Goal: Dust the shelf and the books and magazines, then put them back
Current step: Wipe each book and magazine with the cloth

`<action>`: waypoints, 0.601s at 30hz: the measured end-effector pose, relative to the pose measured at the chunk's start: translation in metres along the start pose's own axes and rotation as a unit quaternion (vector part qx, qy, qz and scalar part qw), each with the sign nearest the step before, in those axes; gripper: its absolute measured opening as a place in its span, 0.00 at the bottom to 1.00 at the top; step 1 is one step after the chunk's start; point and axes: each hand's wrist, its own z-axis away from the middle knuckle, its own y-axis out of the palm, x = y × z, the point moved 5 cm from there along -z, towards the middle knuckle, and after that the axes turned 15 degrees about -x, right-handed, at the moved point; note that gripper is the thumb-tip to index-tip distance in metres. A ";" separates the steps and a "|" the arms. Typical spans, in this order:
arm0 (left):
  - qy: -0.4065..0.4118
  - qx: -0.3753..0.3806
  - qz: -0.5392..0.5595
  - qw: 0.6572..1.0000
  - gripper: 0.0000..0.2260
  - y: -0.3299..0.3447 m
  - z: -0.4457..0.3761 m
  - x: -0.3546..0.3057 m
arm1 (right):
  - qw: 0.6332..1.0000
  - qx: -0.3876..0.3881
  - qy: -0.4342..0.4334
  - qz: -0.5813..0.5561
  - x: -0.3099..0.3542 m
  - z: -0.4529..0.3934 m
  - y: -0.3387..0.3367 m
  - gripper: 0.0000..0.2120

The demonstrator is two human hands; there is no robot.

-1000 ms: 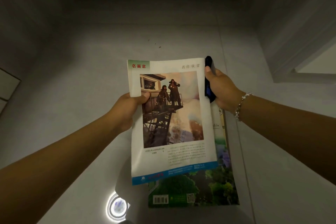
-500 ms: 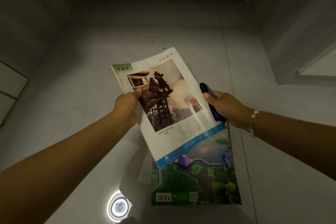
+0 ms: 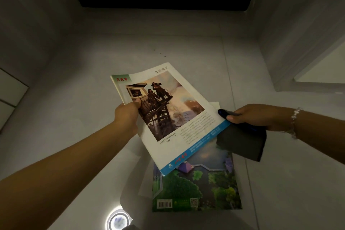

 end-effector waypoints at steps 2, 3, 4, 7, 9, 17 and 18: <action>0.014 -0.005 -0.006 1.000 0.13 -0.001 0.001 -0.003 | 0.999 0.027 0.024 -0.020 -0.004 0.006 -0.004 0.18; 0.023 -0.005 -0.010 1.000 0.13 -0.002 0.002 -0.005 | 0.999 0.037 0.031 -0.022 -0.005 0.009 -0.004 0.17; 0.033 -0.004 -0.013 0.999 0.13 -0.003 0.003 -0.007 | 0.998 0.043 0.035 -0.018 -0.006 0.011 -0.005 0.17; 0.055 -0.003 -0.025 0.998 0.14 -0.005 0.007 -0.013 | 0.998 0.054 0.036 0.005 -0.008 0.017 -0.007 0.16; 0.061 -0.004 -0.030 0.998 0.14 -0.006 0.010 -0.015 | 0.997 0.060 0.033 0.018 -0.007 0.021 -0.010 0.14; 0.065 0.021 -0.041 0.997 0.12 -0.009 0.024 -0.016 | 0.999 0.034 -0.017 -0.004 0.017 0.028 -0.013 0.18; 0.060 0.031 -0.038 0.997 0.10 -0.008 0.027 -0.015 | 0.999 0.024 -0.026 -0.016 0.021 0.028 -0.011 0.18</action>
